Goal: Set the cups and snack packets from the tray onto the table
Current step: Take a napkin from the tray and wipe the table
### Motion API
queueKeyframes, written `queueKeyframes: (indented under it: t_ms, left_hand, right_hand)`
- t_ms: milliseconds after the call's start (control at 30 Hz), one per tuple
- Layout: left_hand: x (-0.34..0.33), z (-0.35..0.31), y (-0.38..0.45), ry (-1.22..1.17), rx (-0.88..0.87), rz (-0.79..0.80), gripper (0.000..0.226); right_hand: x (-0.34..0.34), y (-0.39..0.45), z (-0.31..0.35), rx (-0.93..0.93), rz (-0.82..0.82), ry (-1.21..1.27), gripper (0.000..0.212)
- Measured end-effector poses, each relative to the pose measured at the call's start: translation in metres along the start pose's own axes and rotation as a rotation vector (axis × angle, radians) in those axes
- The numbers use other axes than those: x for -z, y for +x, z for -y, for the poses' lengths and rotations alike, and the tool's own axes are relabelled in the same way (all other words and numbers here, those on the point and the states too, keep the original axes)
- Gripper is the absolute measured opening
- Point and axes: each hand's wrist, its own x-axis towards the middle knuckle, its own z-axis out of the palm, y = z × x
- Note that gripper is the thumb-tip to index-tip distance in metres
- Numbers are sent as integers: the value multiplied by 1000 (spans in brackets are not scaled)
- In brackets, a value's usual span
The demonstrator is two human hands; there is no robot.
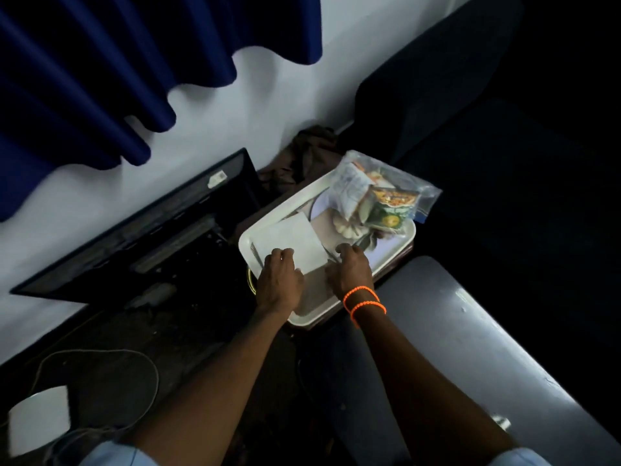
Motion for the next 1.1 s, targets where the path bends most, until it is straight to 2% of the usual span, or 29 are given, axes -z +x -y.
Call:
queueKeyframes:
  t_ms: [100, 233, 367, 467, 600, 667, 733, 833, 900, 933, 1033, 1100]
  left_hand:
    - [-3, 10, 10, 29, -14, 46, 46]
    - [-2, 15, 18, 41, -17, 82, 45]
    - [0, 19, 22, -8, -25, 81, 47]
    - [1, 22, 22, -62, -33, 56, 47]
    - [7, 21, 22, -262, 85, -90, 42]
    - [12, 18, 23, -377, 172, -196, 42]
    - [17, 12, 24, -451, 250, -276, 41]
    - [22, 1, 30, -510, 366, -317, 38]
    - [24, -4, 35, -612, 481, -227, 44]
    - [26, -7, 40, -748, 556, -155, 48]
    - [32, -19, 50, -1397, 752, 119, 53]
    - [32, -27, 49, -1429, 721, 226, 55]
  right_hand:
    - [-16, 24, 20, -100, 63, -28, 38]
    - [-31, 43, 36, -203, 47, 31, 42]
    - [-41, 58, 46, -340, 70, 166, 49]
    - [-43, 63, 50, -364, 108, 160, 44]
    - [-38, 64, 50, -342, 74, 161, 35]
    - [-31, 64, 46, -346, 83, 238, 42]
    - [-24, 64, 41, -377, 99, 370, 49]
    - [-9, 61, 34, -440, 111, 707, 36]
    - [3, 58, 29, -474, 148, 869, 38]
    - [8, 56, 26, -478, 181, 927, 37]
    - [20, 49, 16, -462, 290, 1006, 29]
    - [26, 41, 14, -428, 341, 954, 22]
